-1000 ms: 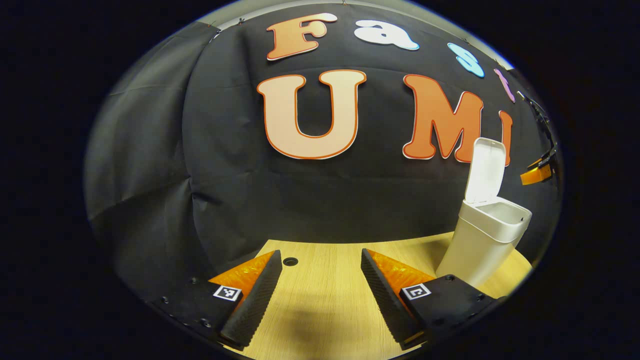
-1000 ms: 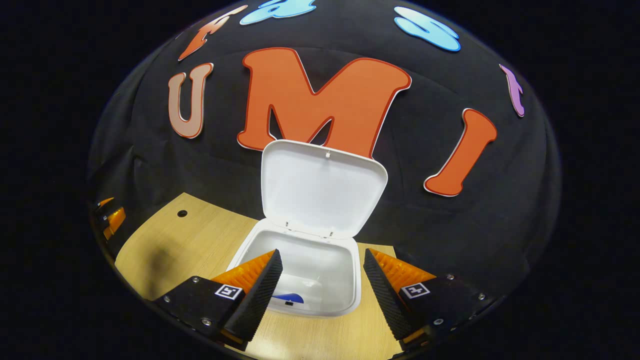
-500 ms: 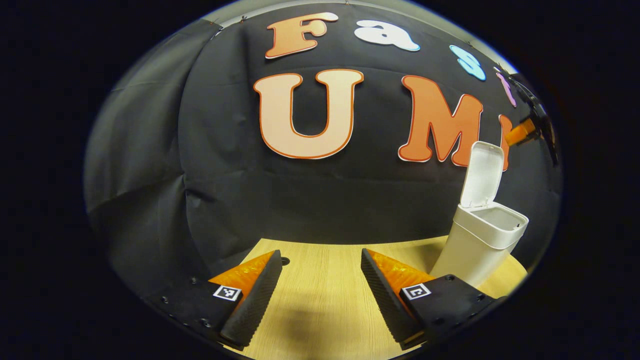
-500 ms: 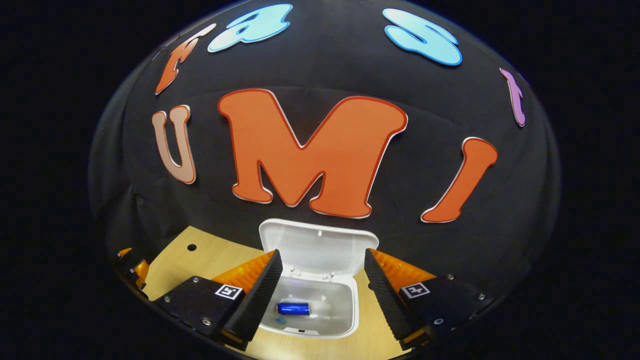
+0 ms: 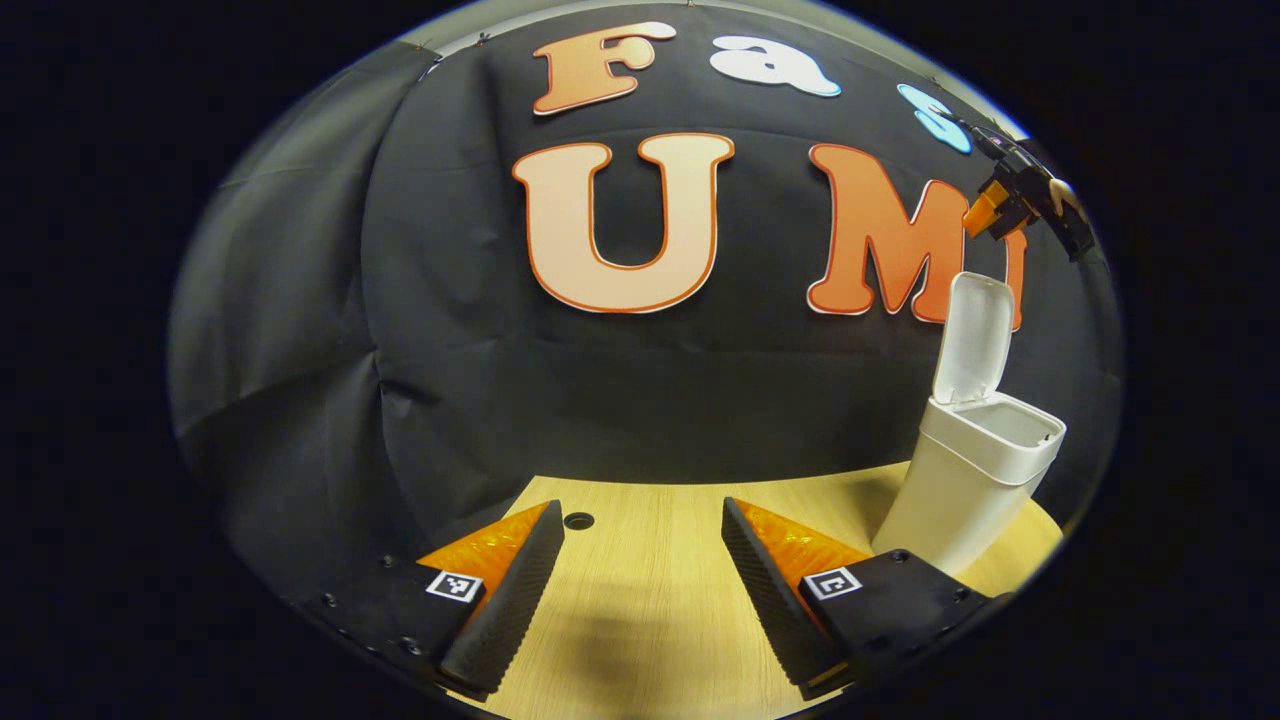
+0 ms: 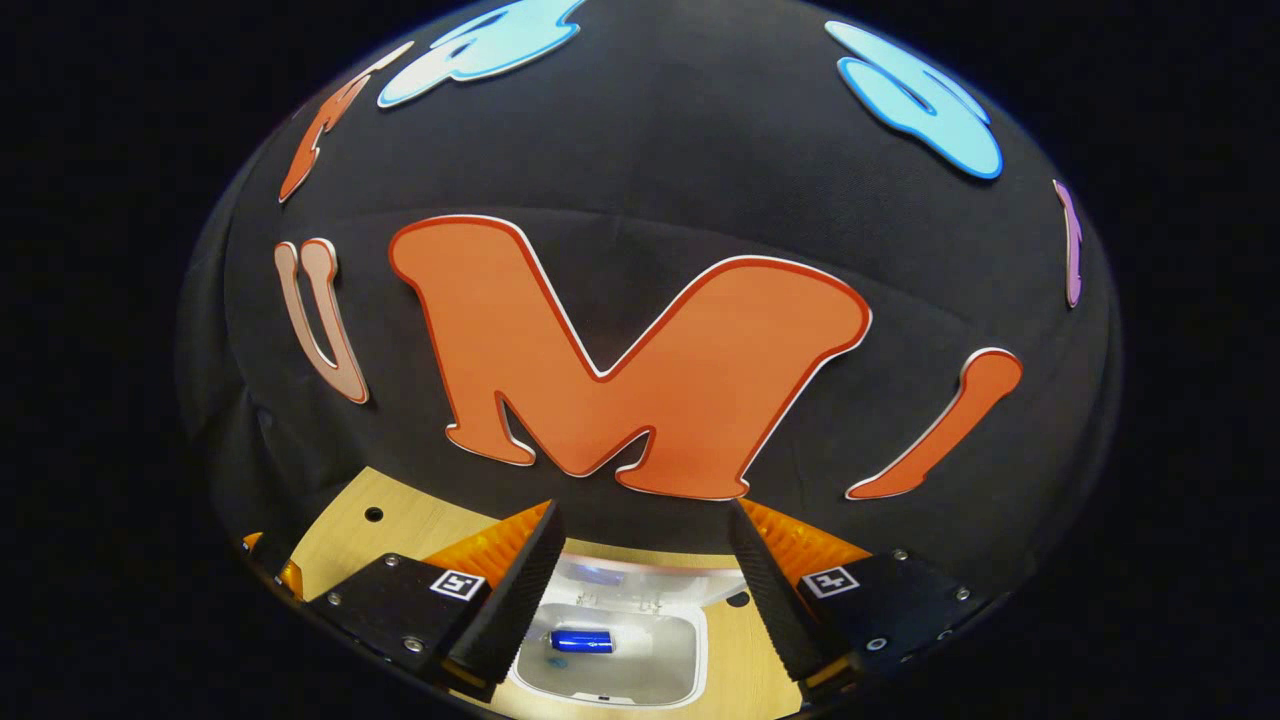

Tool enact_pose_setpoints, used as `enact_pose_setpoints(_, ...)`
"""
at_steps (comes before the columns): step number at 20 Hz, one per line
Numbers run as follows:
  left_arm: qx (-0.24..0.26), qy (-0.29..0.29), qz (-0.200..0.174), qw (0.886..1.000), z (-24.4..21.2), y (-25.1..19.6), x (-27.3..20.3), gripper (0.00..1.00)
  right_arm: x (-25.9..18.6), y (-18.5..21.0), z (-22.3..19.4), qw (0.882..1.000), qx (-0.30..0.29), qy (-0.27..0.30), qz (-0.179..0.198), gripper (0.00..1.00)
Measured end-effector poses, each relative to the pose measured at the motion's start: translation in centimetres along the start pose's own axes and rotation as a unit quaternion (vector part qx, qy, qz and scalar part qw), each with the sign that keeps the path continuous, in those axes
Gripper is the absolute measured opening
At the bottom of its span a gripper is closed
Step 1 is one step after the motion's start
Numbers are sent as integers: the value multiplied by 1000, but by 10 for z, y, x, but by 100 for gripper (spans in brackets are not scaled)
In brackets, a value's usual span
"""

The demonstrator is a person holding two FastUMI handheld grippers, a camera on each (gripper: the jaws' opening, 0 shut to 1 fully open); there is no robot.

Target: Press the lid of the desktop garbage bin to open it, pick up the crumpled paper on the desktop and throw it into the bin, then pick up the pop can on the desktop and drop it into the bin, and finally close the garbage bin lid.

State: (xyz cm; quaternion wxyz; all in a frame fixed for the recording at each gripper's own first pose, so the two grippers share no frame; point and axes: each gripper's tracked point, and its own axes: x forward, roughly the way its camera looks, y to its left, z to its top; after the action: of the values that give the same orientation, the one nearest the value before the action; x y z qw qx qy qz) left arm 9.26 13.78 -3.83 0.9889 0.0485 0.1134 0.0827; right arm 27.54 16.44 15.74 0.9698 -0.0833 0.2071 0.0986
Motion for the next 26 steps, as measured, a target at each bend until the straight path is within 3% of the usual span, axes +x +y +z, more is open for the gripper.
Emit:
enact_pose_setpoints(5,0,2,7,1000,-3,10,1,100,29,-2,-36,997,14,82,-2,99)
enact_pose_setpoints(8,8,1,6,1000,1,13,0,100,36,-11,-54,995,23,98,-8,100)
enact_pose_setpoints(13,19,-12,2,1000,12,20,-3,100,17,-8,-84,992,43,121,7,100)
enact_pose_setpoints(26,-2,-11,-9,1000,8,15,-14,100,-13,22,-197,980,-9,193,57,100)
